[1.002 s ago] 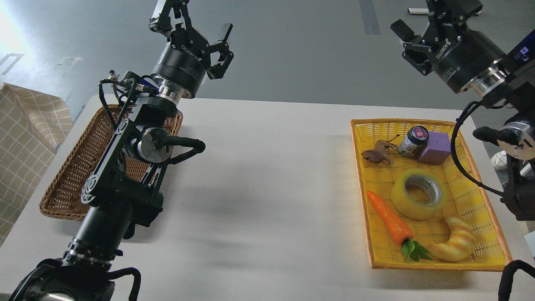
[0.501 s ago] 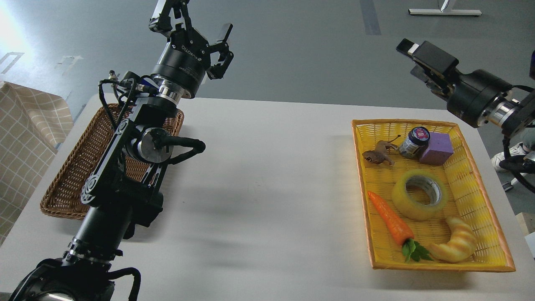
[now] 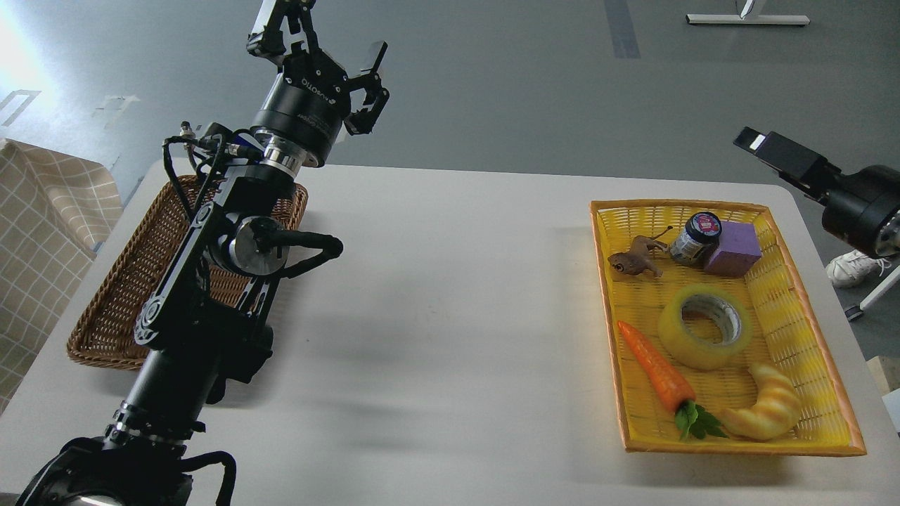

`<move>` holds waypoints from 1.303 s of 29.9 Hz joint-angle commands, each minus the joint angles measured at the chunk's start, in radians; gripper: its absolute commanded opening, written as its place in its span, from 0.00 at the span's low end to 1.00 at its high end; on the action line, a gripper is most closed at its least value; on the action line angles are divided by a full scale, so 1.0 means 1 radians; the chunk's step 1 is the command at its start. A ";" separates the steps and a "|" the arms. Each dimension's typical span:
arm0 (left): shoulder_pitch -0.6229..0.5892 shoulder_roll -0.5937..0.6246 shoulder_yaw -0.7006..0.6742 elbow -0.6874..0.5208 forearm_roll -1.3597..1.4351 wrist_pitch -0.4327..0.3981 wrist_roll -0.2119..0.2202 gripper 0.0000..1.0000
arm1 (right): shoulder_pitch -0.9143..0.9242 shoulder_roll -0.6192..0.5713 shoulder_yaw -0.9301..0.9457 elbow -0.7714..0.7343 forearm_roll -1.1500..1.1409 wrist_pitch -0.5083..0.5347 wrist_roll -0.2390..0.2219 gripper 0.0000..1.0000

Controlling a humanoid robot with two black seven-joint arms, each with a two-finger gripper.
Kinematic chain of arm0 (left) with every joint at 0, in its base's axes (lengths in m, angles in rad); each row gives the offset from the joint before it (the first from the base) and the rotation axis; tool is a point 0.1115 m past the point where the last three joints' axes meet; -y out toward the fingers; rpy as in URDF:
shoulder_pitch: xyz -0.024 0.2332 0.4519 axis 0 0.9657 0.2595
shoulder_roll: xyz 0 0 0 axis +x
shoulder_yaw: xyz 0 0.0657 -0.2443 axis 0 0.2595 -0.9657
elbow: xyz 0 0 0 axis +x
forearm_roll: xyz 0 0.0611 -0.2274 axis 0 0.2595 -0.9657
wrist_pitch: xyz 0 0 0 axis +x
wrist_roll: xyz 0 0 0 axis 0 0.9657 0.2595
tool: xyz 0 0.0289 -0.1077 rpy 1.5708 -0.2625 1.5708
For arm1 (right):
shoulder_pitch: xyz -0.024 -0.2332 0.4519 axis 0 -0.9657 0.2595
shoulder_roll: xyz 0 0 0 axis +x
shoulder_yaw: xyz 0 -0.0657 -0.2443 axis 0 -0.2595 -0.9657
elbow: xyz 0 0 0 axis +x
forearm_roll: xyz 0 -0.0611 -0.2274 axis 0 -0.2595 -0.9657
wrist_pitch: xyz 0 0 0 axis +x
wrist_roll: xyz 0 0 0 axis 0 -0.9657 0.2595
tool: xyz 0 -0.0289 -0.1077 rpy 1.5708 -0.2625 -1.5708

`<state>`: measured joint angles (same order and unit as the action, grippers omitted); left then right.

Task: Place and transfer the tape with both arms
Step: 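Move the right gripper out and down toward the yellow tray, then grasp the yellow tape roll in the tray with the right gripper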

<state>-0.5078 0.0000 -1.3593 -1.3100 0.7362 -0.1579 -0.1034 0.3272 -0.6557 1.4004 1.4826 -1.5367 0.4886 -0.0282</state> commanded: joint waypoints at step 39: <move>0.023 0.000 -0.001 0.000 0.000 0.000 -0.027 0.98 | -0.209 0.068 -0.107 -0.050 -0.551 0.000 -0.004 0.91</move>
<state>-0.4848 0.0000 -1.3621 -1.3102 0.7370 -0.1581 -0.1301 0.1223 -0.5924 1.2937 1.4431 -2.0844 0.4887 -0.0278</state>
